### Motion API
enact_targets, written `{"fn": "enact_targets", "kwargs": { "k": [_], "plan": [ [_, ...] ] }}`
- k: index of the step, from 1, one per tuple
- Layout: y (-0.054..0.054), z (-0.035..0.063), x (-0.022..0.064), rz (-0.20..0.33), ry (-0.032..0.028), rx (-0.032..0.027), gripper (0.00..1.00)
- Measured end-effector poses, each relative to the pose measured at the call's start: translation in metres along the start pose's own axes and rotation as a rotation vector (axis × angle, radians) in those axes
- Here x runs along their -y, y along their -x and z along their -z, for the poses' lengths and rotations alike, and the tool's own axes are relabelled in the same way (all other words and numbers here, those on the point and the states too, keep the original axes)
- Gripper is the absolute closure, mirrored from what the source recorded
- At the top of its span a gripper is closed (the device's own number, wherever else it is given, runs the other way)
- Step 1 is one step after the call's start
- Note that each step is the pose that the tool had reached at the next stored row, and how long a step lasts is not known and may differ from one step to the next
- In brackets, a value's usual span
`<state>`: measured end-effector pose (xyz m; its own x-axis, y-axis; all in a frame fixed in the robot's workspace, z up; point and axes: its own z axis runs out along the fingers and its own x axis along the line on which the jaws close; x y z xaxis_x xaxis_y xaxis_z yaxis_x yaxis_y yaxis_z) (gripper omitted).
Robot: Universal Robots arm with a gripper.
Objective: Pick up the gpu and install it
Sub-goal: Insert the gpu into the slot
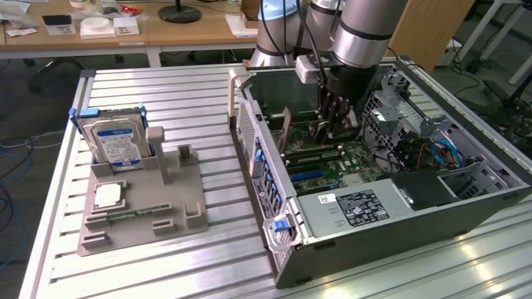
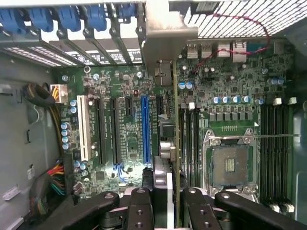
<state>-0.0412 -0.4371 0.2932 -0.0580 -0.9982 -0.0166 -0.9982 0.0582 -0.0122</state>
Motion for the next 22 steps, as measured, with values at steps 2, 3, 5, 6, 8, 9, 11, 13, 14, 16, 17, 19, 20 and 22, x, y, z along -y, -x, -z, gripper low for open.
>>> {"fn": "enact_targets", "kwargs": {
  "k": [2,3,5,6,8,9,11,13,14,16,17,19,20,22],
  "plan": [
    [-0.001,-0.0036,-0.0001,0.0,0.0,-0.0001,0.72],
    [-0.002,-0.0052,-0.0001,0.0,0.0001,-0.0002,0.72],
    [-0.005,-0.0074,0.0002,0.0,0.0,0.0001,0.72],
    [-0.006,-0.0083,0.0001,0.0,-0.0001,0.0001,0.72],
    [-0.007,-0.0098,-0.0038,0.0,-0.0005,0.0003,0.72],
    [-0.007,-0.0108,-0.006,0.0,-0.0007,0.0003,0.72],
    [-0.007,-0.0137,-0.007,0.0,-0.0008,0.0002,0.72],
    [-0.011,-0.0171,-0.0069,0.0,-0.0007,0.0001,0.72],
    [-0.013,-0.0186,-0.0068,0.0,-0.0007,0.0002,0.72],
    [-0.015,-0.0211,-0.0072,0.0,-0.0009,0.0005,0.72],
    [-0.015,-0.0221,-0.0083,0.0,-0.0009,0.0003,0.72],
    [-0.015,-0.0253,-0.0091,0.0,-0.0008,0.0003,0.72],
    [-0.015,-0.0271,-0.0091,0.0,-0.0008,0.0002,0.72],
    [-0.016,-0.0307,-0.0092,0.0,-0.0008,0.0002,0.72]
  ]
}}
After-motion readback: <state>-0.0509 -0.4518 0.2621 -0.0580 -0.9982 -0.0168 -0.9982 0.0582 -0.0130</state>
